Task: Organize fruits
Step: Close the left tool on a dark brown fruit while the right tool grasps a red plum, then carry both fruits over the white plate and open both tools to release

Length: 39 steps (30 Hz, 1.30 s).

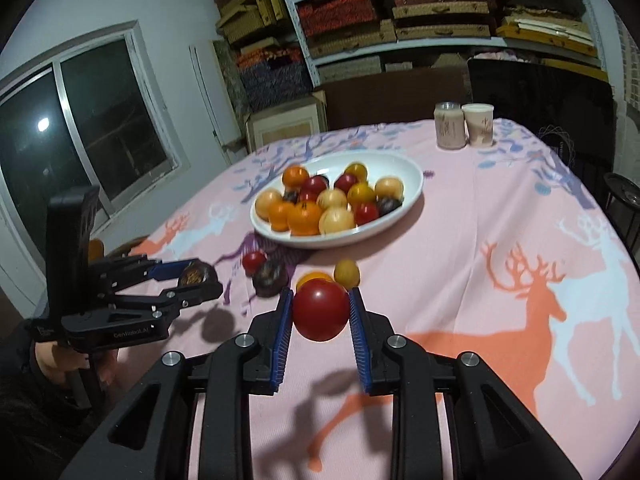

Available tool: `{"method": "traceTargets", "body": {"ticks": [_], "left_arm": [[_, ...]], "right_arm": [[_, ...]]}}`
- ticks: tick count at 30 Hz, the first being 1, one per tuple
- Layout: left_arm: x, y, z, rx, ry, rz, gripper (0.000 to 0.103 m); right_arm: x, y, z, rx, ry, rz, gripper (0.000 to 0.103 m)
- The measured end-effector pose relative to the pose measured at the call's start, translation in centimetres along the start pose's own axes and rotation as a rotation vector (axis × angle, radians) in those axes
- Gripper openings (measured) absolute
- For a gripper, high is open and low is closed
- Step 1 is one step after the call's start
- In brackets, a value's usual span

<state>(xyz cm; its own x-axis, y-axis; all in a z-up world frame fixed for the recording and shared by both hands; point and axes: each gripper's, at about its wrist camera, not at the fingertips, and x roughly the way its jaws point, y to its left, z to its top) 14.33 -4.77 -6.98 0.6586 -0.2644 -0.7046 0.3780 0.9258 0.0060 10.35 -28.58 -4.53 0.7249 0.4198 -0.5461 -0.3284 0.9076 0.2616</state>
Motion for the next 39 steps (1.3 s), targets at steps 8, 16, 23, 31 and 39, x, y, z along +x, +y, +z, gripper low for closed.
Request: {"method": "traceTargets", "body": {"ticks": [8, 16, 23, 31, 39], "left_arm": [[-1.9, 1.9, 0.9, -0.032, -0.063, 0.002, 0.047], [-1.0, 3.7, 4.7, -0.053, -0.097, -0.014, 0.047], [5.1, 5.2, 9.9, -0.077, -0.069, -0.012, 0.047], [10.4, 6.3, 11.8, -0.1, -0.03, 0.024, 0.061], [6.3, 6.4, 8.6, -0.067, -0.054, 0.025, 0.076]], "right_arm": [[-0.6, 0.8, 3.6, -0.033, -0.046, -0.015, 0.028], [2.0, 0.7, 5.9, -0.035, -0.045, -0.018, 0.028], [8.8, -0.1, 9.6, -0.044, -0.032, -0.031, 0.028], [15.7, -0.2, 10.8, -0.085, 0.037, -0.008, 0.032], [11.5, -0.1, 9.1, -0.056, 0.01, -0.011, 0.054]]}}
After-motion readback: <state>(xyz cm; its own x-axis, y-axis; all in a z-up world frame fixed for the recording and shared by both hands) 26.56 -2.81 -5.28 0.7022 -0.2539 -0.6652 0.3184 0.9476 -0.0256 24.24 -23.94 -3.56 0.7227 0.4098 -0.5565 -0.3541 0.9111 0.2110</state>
